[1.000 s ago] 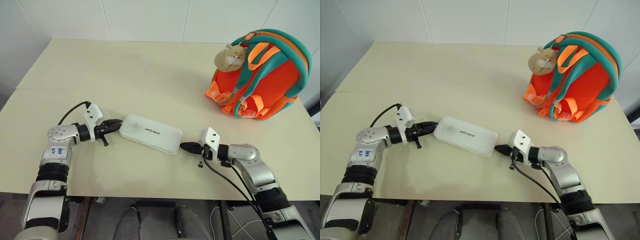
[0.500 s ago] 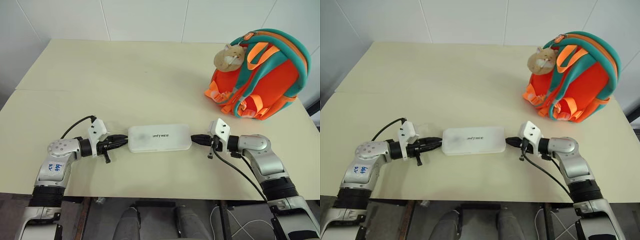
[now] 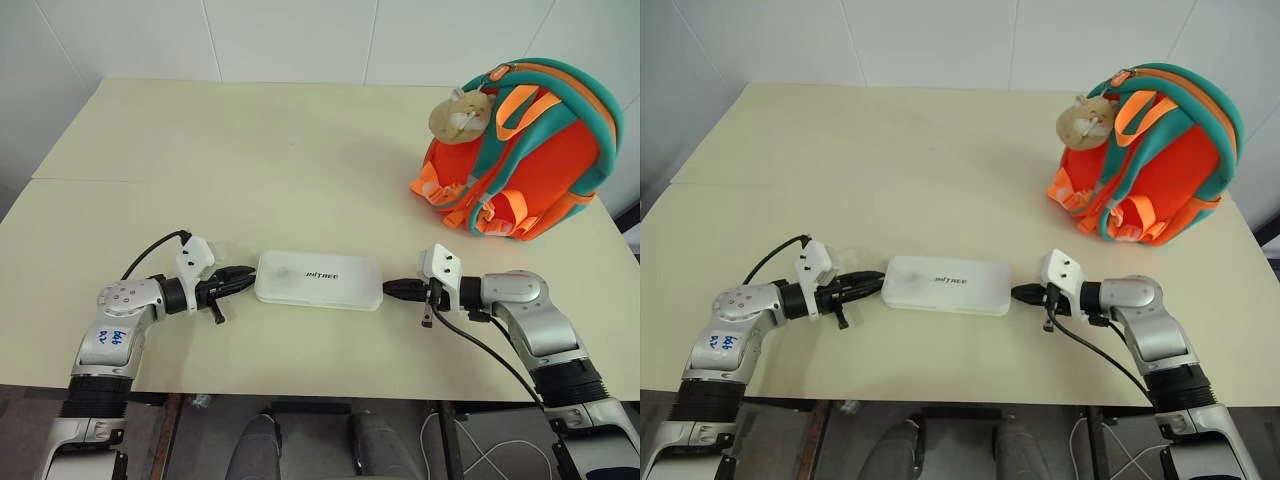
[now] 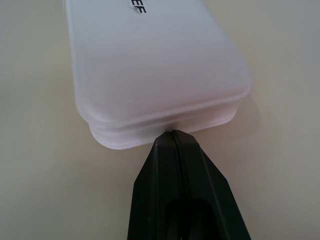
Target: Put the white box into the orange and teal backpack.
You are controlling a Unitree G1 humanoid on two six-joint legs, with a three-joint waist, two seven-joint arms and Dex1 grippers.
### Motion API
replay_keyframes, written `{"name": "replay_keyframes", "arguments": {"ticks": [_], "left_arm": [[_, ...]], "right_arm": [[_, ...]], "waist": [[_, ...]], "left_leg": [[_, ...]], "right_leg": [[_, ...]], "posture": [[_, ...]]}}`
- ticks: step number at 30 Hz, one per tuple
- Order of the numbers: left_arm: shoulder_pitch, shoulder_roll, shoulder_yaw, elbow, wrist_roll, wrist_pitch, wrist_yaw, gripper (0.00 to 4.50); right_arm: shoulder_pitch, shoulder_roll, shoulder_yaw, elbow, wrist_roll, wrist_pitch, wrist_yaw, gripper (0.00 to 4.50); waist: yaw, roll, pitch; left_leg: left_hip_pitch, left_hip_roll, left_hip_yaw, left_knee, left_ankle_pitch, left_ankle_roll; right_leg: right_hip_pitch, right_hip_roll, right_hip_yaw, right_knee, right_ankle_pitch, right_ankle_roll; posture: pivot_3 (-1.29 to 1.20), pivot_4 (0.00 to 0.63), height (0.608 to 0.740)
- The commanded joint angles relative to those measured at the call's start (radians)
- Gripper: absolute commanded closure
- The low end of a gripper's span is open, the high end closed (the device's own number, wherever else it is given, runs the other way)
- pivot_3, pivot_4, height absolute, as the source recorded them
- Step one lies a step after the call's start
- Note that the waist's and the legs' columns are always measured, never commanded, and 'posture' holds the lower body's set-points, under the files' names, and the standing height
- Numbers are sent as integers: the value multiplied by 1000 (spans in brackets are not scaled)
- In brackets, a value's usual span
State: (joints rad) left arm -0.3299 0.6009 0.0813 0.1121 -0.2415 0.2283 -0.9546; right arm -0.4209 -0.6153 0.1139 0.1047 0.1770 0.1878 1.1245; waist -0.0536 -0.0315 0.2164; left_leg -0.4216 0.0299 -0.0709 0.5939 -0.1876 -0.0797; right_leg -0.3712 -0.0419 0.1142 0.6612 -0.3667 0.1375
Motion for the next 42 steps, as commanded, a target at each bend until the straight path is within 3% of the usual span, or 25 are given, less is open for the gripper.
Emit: {"name": "replay_keyframes", "arguments": {"ticks": [1,4,10,14,15,20,26,34,42], "left_arm": [[16,-2,-9,-43,-19,9,1,3813],[31,6,22,-37,-12,-15,32,3189],[77,83,40,-7,-17,29,12,1349],[60,100,82,21,-110,195,2,108],[49,96,99,18,-160,277,-2,0],[-6,121,90,42,-304,562,-79,0],[-198,67,87,210,-375,805,-58,0],[-253,58,1,229,-370,935,-73,0],[-332,-2,-52,291,-379,1080,-57,0]], "right_arm": [[-11,-23,-14,2,-2,-8,-7,4471],[-12,-36,-50,3,43,11,10,3853],[-17,-106,-79,65,29,-16,24,1838],[-32,-150,-102,60,56,-42,58,473],[-34,-155,-109,41,77,-22,70,145],[-27,-163,-99,-73,158,97,122,40],[-18,-141,-39,-90,130,109,118,40],[29,-150,-12,-143,143,160,142,40],[-10,-78,20,-148,135,160,119,40]], "waist": [[0,0,0],[1,0,0],[0,0,0],[-3,0,0],[-4,0,0],[-4,1,0],[15,1,0],[23,1,0],[24,1,0]], "left_leg": [[0,0,0,0,0,0],[0,0,0,0,0,0],[0,0,0,0,0,0],[1,0,0,0,0,0],[1,0,0,0,0,0],[2,0,0,0,0,0],[1,-1,-2,2,0,0],[1,-1,-1,0,0,0],[2,-1,-1,2,0,0]], "right_leg": [[0,0,0,0,0,0],[0,0,0,0,0,0],[0,0,0,-1,0,0],[1,0,0,0,0,0],[1,0,0,0,0,0],[1,0,0,0,0,0],[3,0,-2,0,0,0],[3,-1,-2,-2,0,0],[5,-1,-2,-2,0,1]], "posture": [[0,150,740],[0,150,740],[0,150,740],[0,150,740],[0,150,740],[0,150,740],[0,150,740],[0,150,740],[0,150,740]]}}
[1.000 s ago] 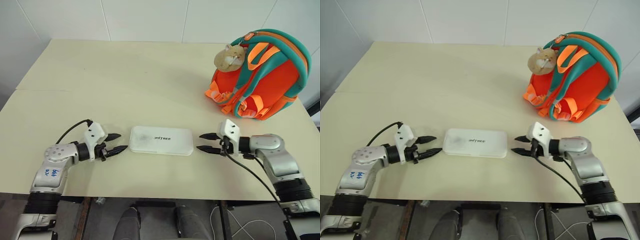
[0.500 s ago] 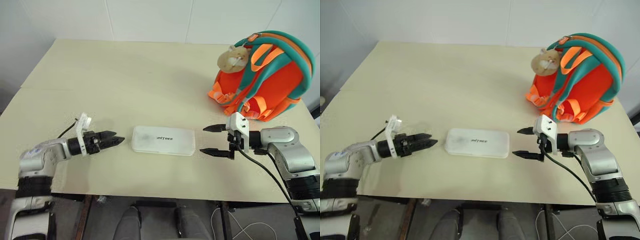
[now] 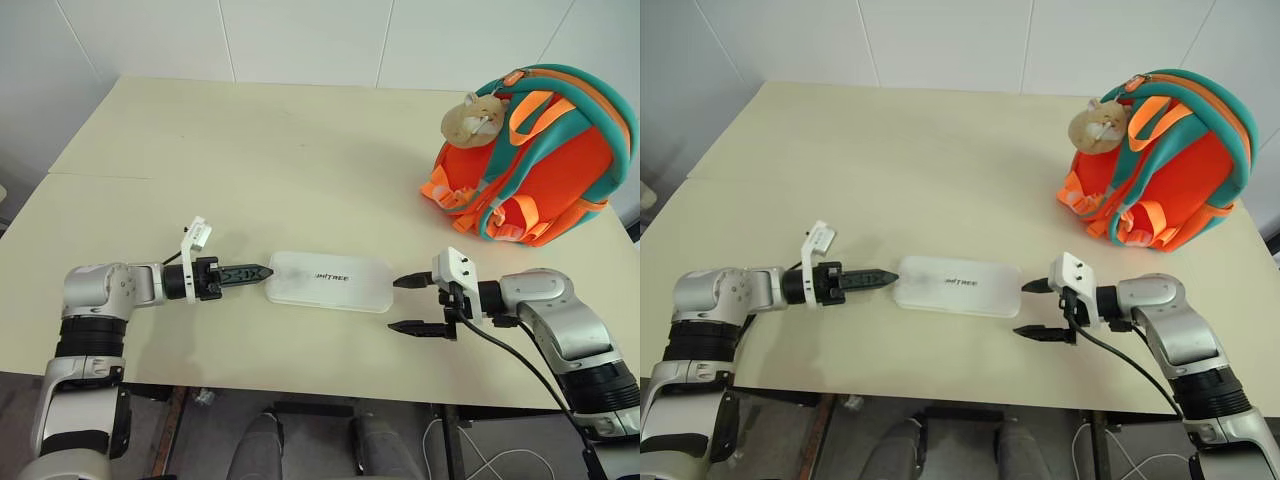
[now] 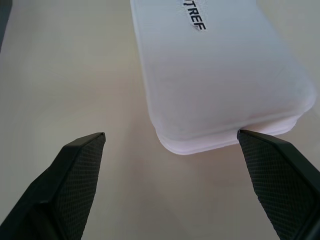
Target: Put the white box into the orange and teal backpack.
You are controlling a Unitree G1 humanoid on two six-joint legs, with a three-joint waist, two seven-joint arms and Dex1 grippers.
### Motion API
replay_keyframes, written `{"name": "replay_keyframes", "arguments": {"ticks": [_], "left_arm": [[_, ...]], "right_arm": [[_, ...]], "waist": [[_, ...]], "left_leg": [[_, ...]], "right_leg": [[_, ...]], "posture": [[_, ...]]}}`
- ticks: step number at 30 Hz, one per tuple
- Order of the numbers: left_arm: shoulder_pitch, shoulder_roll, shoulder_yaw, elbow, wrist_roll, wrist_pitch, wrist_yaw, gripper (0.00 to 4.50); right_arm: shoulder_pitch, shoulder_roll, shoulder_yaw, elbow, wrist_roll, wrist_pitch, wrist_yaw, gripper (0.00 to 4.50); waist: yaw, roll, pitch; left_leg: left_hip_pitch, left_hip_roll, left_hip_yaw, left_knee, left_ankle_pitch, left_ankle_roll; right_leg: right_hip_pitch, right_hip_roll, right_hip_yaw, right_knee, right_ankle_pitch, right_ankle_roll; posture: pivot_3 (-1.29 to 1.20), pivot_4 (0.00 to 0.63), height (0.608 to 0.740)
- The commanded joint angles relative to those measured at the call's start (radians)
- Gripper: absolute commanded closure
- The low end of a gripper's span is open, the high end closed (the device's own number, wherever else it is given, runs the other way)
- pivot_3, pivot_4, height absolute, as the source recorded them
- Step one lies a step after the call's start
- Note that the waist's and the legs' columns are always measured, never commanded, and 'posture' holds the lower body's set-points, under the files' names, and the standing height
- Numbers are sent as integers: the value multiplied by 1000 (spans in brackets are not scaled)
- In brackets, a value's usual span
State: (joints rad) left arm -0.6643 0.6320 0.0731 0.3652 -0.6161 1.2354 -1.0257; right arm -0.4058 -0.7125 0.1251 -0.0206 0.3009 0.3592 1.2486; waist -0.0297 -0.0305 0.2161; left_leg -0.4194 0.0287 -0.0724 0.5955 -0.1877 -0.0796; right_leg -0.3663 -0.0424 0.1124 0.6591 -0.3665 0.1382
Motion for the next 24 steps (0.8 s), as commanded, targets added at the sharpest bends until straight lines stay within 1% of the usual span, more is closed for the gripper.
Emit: {"name": "replay_keyframes", "arguments": {"ticks": [1,6,11,14,19,22,23,24], "left_arm": [[-5,-40,-45,46,-8,85,13,0],[-21,-69,-50,83,-6,96,8,0],[-25,-74,-56,90,-10,103,-9,0],[-22,-71,-71,90,-6,96,-25,577],[-13,-60,-114,62,-22,95,-81,2209],[-16,-74,-116,59,-24,100,-78,3006],[-14,-77,-117,55,-29,105,-80,3121],[-11,-81,-116,45,-34,105,-80,3139]], "right_arm": [[-29,26,12,-20,8,-19,-5,40],[-37,41,19,-27,12,-22,-5,40],[-20,40,16,-33,4,-35,-14,40],[0,30,15,-36,-5,-50,-19,0],[28,22,0,-54,-5,-56,-34,0],[49,15,-7,-72,-3,-56,-45,0],[60,18,-18,-82,0,-53,-63,0],[72,21,-31,-97,6,-45,-84,0]], "waist": [[1,0,0],[3,1,0],[2,1,-1],[2,1,-1],[0,1,-1],[2,1,-1],[2,1,-1],[3,1,-1]], "left_leg": [[0,0,0,0,0,0],[0,0,0,0,0,0],[0,0,0,0,0,0],[0,0,0,0,0,0],[-1,0,0,-1,0,0],[-1,0,0,-1,0,0],[-1,0,0,-1,0,0],[-1,0,0,-1,0,0]], "right_leg": [[0,0,0,0,0,0],[0,-1,0,-1,0,0],[1,-1,0,-1,0,0],[1,-1,0,-1,0,0],[0,0,0,-3,0,0],[-1,0,0,-3,0,0],[0,0,0,-3,0,0],[0,0,0,-2,0,0]], "posture": [[0,150,740],[0,150,740],[0,150,740],[0,150,740],[0,150,740],[0,150,740],[0,150,740],[0,150,740]]}}
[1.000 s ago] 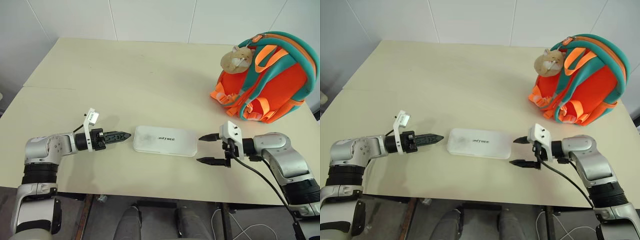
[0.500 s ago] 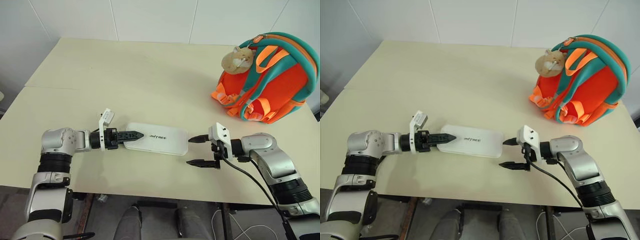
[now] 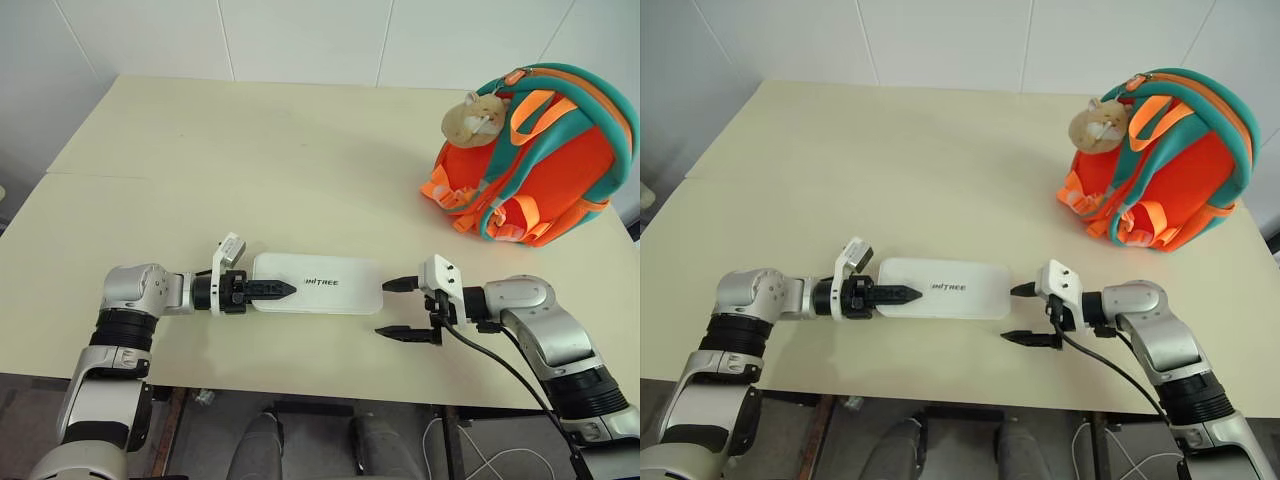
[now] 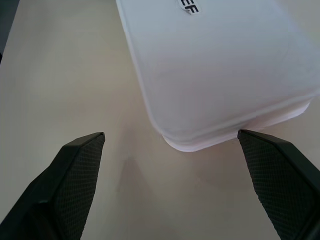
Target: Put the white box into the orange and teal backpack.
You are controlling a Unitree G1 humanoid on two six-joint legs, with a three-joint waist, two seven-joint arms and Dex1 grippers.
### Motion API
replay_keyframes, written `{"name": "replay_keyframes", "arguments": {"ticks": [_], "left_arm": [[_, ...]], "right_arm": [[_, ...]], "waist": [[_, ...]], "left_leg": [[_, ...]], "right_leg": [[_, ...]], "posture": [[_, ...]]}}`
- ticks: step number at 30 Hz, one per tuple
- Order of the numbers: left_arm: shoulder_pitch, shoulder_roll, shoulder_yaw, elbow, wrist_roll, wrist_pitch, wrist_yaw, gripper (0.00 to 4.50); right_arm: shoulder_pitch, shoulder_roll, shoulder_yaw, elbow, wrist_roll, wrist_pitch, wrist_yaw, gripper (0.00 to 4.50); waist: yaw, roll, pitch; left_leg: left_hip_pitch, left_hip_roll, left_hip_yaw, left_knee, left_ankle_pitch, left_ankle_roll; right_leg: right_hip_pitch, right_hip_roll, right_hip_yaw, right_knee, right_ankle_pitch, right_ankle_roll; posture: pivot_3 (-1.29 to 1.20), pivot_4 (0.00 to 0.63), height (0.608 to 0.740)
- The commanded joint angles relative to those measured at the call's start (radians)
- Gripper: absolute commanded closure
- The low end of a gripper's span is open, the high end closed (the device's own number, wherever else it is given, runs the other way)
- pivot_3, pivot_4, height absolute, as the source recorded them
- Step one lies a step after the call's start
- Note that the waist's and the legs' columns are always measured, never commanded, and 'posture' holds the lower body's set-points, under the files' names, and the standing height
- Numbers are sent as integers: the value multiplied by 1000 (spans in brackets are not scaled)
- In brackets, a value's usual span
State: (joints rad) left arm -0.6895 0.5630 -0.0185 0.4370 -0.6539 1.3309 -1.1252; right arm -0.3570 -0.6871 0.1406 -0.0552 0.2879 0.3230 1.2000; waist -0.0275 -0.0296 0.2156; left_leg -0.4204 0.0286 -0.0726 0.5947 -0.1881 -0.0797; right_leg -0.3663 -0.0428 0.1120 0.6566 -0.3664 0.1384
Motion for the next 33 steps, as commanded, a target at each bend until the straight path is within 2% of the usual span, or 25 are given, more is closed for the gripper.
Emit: {"name": "replay_keyframes", "arguments": {"ticks": [1,4,8,15,19,23,27,33], "left_arm": [[18,-20,-8,-37,-4,7,28,3139],[35,-30,27,-69,-19,-18,40,3139],[43,-38,105,-53,-10,-124,69,3139],[66,-17,101,-5,37,-258,70,3139],[77,-19,52,-8,71,-352,39,3139],[88,-11,53,-31,53,-361,16,3139],[115,-13,87,-57,44,-382,45,3139],[198,-30,169,-146,0,-368,101,3139]], "right_arm": [[45,-1,-64,-89,26,1,-61,0],[100,-3,-108,-166,45,27,-120,0],[164,-36,-260,-239,97,99,-207,0],[178,-53,-421,-237,77,123,-374,0],[65,-93,-503,-108,73,180,-477,0],[-58,-108,-433,41,-11,140,-527,0],[-215,-69,-378,218,-66,94,-585,0],[-464,89,-311,513,-93,-30,-617,0]], "waist": [[0,0,0],[0,0,0],[0,0,0],[-5,0,0],[-3,0,0],[-4,0,0],[-8,0,0],[-35,0,0]], "left_leg": [[0,0,0,0,0,0],[-1,0,0,0,0,0],[-1,0,0,0,0,0],[0,0,0,0,0,0],[0,0,1,0,0,0],[1,0,1,-1,0,1],[0,0,2,-1,0,1],[-1,1,3,-3,1,1]], "right_leg": [[0,0,0,0,0,0],[0,-1,0,0,0,0],[-1,0,0,0,0,0],[-1,0,1,0,1,0],[0,-1,1,-1,1,0],[0,-1,1,-1,2,-1],[-2,-1,2,-2,2,-1],[-3,0,3,-1,2,-1]], "posture": [[0,150,740],[0,150,740],[0,150,740],[0,150,740],[0,150,740],[0,150,740],[0,150,740],[0,150,740]]}}
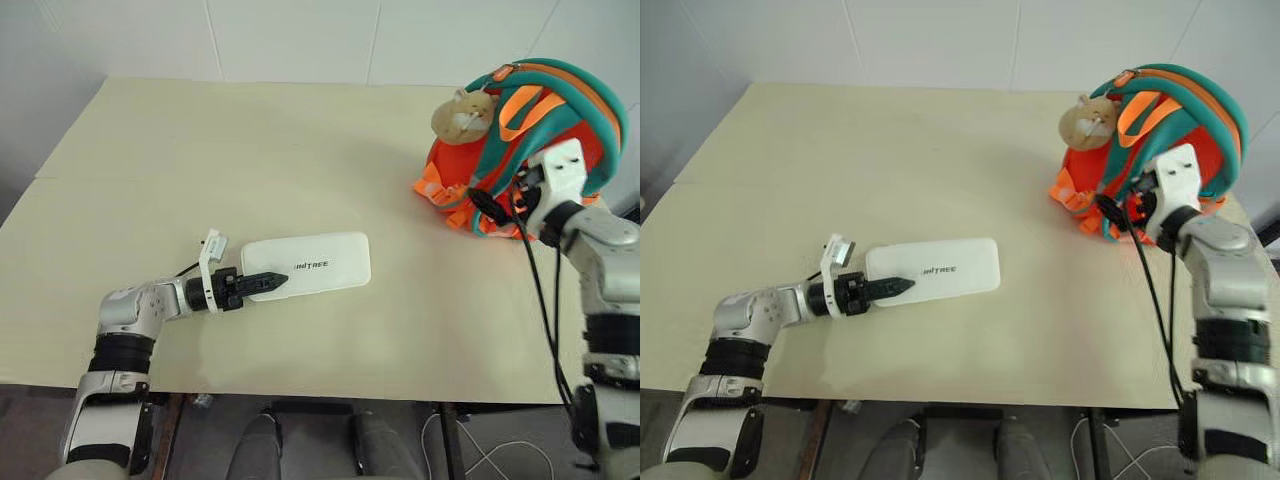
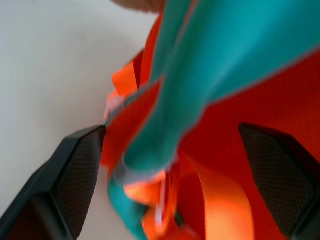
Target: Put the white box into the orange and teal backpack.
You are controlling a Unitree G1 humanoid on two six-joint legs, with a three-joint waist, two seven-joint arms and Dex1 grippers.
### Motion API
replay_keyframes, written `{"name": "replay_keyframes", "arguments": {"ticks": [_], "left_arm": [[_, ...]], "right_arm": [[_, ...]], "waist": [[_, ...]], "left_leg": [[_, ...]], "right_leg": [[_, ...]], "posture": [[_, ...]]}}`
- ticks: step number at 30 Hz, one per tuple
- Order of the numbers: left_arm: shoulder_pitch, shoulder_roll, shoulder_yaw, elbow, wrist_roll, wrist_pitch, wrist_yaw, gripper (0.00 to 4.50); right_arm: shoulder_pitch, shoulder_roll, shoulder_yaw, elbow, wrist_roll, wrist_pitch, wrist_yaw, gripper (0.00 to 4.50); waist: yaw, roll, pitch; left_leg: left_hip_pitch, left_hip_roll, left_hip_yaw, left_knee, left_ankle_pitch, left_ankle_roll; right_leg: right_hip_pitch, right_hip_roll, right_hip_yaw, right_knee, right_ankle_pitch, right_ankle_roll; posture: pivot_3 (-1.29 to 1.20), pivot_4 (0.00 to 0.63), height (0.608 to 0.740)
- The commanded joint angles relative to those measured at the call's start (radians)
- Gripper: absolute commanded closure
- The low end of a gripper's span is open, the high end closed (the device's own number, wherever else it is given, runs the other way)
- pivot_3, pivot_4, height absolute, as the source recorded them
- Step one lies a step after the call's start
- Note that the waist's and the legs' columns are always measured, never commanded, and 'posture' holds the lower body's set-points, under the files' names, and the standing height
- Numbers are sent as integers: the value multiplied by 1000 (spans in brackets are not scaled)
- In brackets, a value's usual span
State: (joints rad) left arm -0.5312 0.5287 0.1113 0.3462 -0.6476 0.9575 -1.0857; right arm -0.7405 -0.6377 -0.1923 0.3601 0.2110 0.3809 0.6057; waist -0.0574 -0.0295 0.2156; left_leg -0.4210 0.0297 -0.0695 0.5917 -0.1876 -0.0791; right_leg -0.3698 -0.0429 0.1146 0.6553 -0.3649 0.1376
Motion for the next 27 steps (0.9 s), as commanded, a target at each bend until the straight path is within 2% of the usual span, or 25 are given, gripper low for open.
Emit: {"name": "replay_keyframes", "arguments": {"ticks": [1,3,6,8,9,12,15,16,17,20,26,27], "left_arm": [[52,5,48,-71,-13,10,67,3139],[77,2,71,-101,-26,11,92,3139],[112,0,106,-146,-48,6,120,3139],[127,0,129,-167,-66,6,133,3139],[133,-1,144,-176,-75,5,143,3139],[143,3,175,-189,-95,7,160,3139],[149,27,195,-186,-97,-4,163,3139],[149,32,198,-184,-98,-6,163,3139],[150,44,202,-183,-100,-2,159,3139],[163,93,210,-187,-113,30,140,3139],[206,153,211,-220,-133,53,127,3139],[208,142,230,-240,-128,-6,126,3139]], "right_arm": [[-103,54,34,140,-33,-118,-25,0],[-144,77,40,231,-61,-196,-59,0],[-167,104,27,303,-52,-303,-63,625],[-156,112,34,301,-30,-327,-4,1360],[-148,113,40,295,-25,-330,17,1579],[-132,119,45,273,-17,-345,48,2715],[-54,128,51,55,153,-315,306,3804],[-38,130,51,7,188,-301,352,4062],[-40,133,23,-86,303,-194,375,4352],[-60,88,-3,-292,523,73,423,4472],[-21,-2,34,-484,658,331,447,4472],[4,-27,42,-522,678,369,468,4472]], "waist": [[-4,0,0],[-3,0,0],[-3,0,0],[-3,0,0],[-3,0,0],[-7,0,0],[-12,0,0],[-16,0,0],[-19,0,0],[-29,2,1],[-23,2,1],[-21,2,1]], "left_leg": [[0,0,0,0,0,0],[0,0,0,0,0,0],[-1,0,0,0,0,0],[-1,0,0,0,0,0],[-1,0,0,0,0,0],[0,0,0,0,0,0],[0,1,0,-1,0,0],[0,1,0,-1,0,0],[0,1,0,-2,0,0],[-1,1,0,-2,0,-1],[0,2,-1,-7,0,-1],[0,2,-1,-6,0,-1]], "right_leg": [[0,0,0,1,0,0],[-1,0,0,1,0,0],[-1,0,0,1,0,0],[-1,0,0,0,0,0],[-1,0,0,0,0,0],[-1,0,0,1,0,0],[-1,1,0,2,0,0],[-1,1,0,2,0,0],[-1,1,0,2,0,0],[-2,1,0,3,0,0],[-4,1,0,3,-2,-4],[-5,1,-1,2,-3,-4]], "posture": [[0,150,740],[0,150,740],[0,150,740],[0,150,740],[0,150,740],[0,150,740],[0,150,740],[0,150,740],[0,150,740],[0,150,740],[0,150,740],[0,150,740]]}}
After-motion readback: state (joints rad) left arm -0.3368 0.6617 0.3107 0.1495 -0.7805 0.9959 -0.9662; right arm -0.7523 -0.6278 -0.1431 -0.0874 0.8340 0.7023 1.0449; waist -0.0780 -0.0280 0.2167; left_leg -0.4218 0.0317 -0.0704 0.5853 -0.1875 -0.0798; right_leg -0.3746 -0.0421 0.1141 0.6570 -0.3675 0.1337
